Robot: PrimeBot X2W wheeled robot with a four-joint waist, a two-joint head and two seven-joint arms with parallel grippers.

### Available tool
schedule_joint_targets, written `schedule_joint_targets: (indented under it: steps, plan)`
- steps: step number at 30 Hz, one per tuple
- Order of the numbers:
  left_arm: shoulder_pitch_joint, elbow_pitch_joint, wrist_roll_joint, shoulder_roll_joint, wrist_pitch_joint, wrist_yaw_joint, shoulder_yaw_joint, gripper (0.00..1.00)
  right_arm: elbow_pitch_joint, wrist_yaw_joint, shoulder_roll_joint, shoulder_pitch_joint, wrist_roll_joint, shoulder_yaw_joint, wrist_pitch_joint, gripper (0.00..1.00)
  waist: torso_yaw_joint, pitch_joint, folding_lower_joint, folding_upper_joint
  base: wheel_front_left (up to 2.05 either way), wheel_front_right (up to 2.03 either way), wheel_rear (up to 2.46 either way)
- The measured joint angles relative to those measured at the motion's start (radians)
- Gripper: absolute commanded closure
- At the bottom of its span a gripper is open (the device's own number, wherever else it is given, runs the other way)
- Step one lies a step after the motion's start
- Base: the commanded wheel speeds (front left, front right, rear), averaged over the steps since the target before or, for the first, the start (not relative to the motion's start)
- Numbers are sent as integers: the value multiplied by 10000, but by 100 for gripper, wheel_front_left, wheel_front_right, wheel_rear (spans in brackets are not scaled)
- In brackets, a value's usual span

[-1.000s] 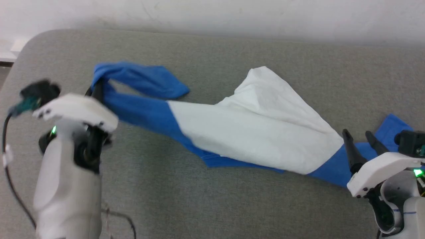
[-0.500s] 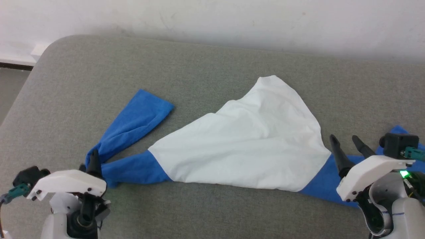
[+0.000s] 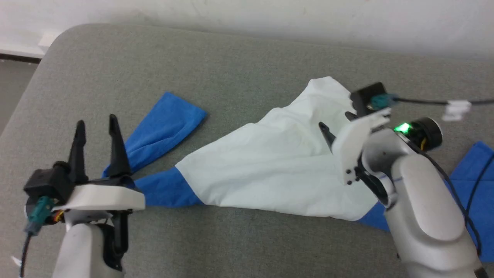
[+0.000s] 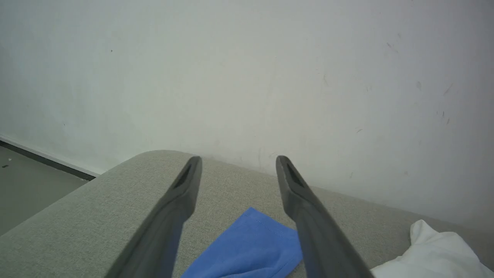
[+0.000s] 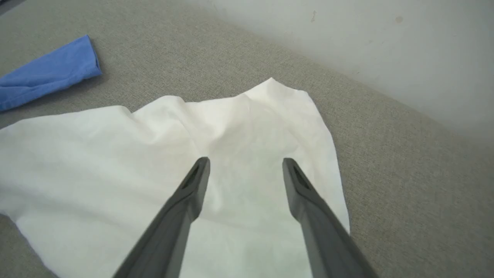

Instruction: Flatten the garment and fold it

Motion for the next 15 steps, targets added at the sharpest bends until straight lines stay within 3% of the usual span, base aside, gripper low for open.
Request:
schedule_joint_targets:
  steps: [9, 15]
  plan:
    - [-108, 508, 316, -495, -222, -163, -525, 0, 2475, 2, 0, -1988, -1058, 1703, 1452, 0, 565, 634, 0, 0, 0, 0, 0]
    - [-480, 625, 330, -665, -226, -355, -550, 0, 3597, 0, 15, -2592, -1348, 2203, 2174, 0, 961, 1032, -1, 0, 0, 0, 0]
